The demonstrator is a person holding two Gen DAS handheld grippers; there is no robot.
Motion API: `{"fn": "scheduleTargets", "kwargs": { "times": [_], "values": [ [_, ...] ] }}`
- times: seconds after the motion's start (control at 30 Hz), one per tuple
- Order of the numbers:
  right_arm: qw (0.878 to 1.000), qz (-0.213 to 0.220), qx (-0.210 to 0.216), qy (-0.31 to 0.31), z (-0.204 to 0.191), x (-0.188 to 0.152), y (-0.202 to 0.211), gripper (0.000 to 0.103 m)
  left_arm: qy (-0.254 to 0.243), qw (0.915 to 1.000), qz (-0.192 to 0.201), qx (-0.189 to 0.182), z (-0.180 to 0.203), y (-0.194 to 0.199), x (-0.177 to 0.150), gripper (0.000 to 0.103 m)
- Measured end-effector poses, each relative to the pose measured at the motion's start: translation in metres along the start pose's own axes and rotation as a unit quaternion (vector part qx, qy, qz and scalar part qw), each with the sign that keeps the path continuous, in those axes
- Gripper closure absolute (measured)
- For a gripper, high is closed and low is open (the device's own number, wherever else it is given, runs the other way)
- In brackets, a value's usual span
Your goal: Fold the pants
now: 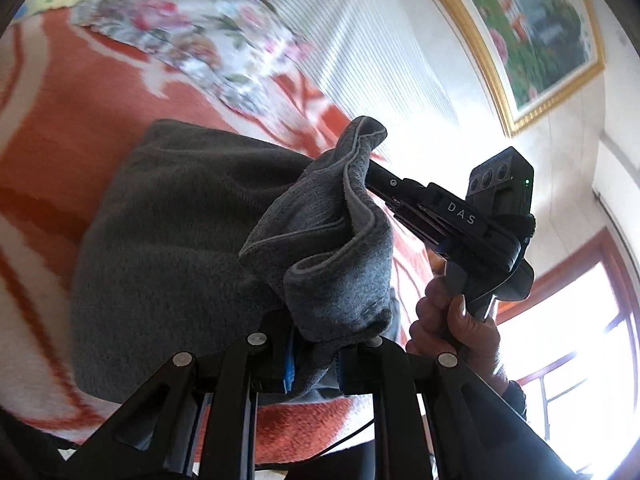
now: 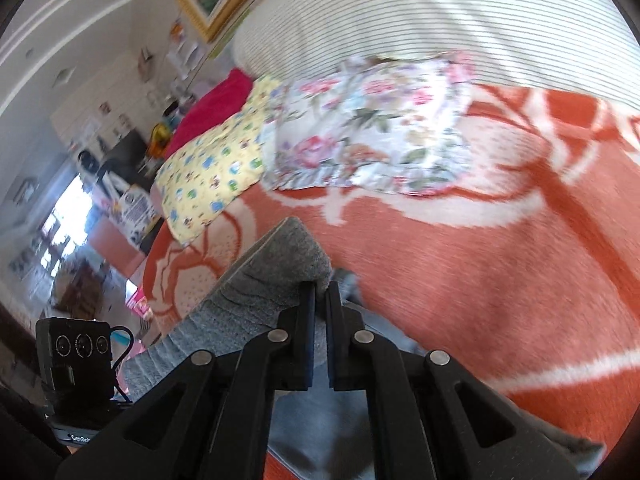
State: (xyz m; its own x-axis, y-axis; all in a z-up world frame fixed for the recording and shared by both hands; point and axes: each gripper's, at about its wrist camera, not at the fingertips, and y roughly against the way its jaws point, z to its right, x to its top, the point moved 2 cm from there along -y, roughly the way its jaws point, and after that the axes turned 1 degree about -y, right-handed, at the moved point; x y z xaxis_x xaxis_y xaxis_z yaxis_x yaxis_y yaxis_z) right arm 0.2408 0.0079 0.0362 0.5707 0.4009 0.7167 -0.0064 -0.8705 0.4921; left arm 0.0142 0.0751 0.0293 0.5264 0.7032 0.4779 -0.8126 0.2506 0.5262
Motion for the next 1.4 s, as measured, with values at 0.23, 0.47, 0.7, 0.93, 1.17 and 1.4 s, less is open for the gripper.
{"fn": "scheduleTargets", "kwargs": {
  "times": [0.23, 0.47, 0.7, 0.93, 1.17, 1.4],
  "values": [
    [0.998, 0.037, -0.026, -0.039, 0.044, -0.02, 0.054, 0.098, -0.041, 0.9981, -0.044, -0.012, 0.047, -0.045, -0.018, 0.089],
    [0.995, 0.058, -0.041, -0.071, 0.074, -0.041, 0.087, 0.098, -0.063, 0.9954, -0.071, -0.01, 0.073, -0.074, -0.029, 0.089],
    [0.991, 0.082, -0.047, -0.093, 0.095, -0.055, 0.114, 0.098, -0.088, 0.9923, -0.087, -0.008, 0.094, -0.096, -0.032, 0.089],
    [0.987, 0.099, -0.051, -0.117, 0.119, -0.069, 0.134, 0.099, -0.11, 0.9887, -0.1, 0.02, 0.098, -0.125, -0.04, 0.088],
    [0.982, 0.097, -0.059, -0.15, 0.145, -0.091, 0.137, 0.099, -0.133, 0.9849, -0.105, 0.035, 0.104, -0.146, -0.052, 0.088],
    [0.979, 0.108, -0.063, -0.158, 0.149, -0.107, 0.151, 0.099, -0.173, 0.9796, -0.095, 0.037, 0.119, -0.149, -0.058, 0.088]
  ]
}}
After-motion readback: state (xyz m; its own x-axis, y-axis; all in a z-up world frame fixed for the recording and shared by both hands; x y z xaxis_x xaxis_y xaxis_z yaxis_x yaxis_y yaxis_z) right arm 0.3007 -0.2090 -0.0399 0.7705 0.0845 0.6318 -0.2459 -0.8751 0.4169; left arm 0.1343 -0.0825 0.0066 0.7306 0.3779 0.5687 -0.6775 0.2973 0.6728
